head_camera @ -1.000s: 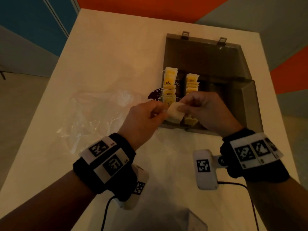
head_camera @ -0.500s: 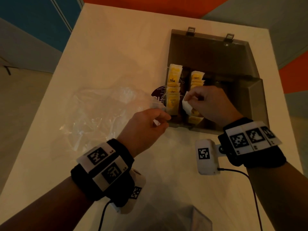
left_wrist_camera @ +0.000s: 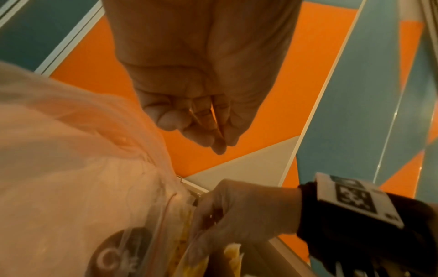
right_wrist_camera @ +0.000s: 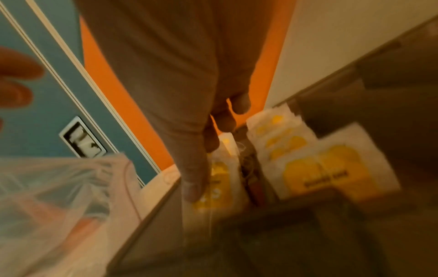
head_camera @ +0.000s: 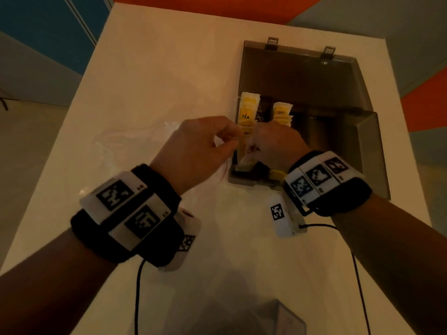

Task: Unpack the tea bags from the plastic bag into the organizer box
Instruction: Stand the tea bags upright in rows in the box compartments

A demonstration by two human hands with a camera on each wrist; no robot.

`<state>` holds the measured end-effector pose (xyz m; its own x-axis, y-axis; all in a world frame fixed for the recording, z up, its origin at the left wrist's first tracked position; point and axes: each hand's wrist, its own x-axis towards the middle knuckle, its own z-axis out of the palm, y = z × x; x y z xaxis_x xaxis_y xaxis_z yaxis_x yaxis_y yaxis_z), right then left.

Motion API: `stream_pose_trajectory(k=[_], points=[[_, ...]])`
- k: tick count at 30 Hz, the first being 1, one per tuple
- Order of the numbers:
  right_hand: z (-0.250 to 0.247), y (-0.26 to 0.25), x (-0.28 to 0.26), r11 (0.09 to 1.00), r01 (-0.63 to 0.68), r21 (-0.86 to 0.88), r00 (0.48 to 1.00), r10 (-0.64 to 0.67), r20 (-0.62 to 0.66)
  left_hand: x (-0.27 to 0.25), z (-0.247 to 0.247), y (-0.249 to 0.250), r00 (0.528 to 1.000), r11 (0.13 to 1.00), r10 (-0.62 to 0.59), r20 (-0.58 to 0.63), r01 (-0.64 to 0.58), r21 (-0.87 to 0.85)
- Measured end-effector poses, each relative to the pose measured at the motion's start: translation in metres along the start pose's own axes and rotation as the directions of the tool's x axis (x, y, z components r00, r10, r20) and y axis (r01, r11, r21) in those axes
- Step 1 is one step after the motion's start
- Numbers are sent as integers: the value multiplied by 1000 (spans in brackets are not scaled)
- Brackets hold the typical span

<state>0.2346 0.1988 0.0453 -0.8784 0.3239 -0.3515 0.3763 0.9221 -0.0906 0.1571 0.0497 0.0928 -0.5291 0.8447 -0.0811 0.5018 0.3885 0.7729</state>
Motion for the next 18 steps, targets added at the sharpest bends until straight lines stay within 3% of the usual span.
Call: stream_pose_trajectory(k=[4, 5, 7, 9, 12, 15, 18], points=[[10, -1, 9, 999, 15, -28, 999, -16, -41, 12, -2, -3, 996, 999, 42, -74, -41, 11], [9, 0, 8, 999, 28, 15, 998, -27, -61, 14, -2, -5, 996, 999, 39, -80, -37, 23], [1, 3, -1, 962, -10, 273, 996, 34, -83, 19, 0, -9, 996, 997, 20, -83, -14, 74], [-6, 12, -10, 856, -90, 510, 985, 153, -82, 25, 2, -14, 998, 989, -5, -67, 15, 147], [-11, 17, -23, 668, -211, 714, 970, 236, 66, 37, 6, -17, 1000, 977, -27, 0, 27, 212], [-3, 0, -34, 464, -282, 840, 959, 166, 231, 50, 14, -16, 994, 967, -76, 83, 53, 250], [12, -21, -38, 405, -199, 893, 980, 99, 173, 54, 18, -13, 972, 946, -118, 205, 47, 320]])
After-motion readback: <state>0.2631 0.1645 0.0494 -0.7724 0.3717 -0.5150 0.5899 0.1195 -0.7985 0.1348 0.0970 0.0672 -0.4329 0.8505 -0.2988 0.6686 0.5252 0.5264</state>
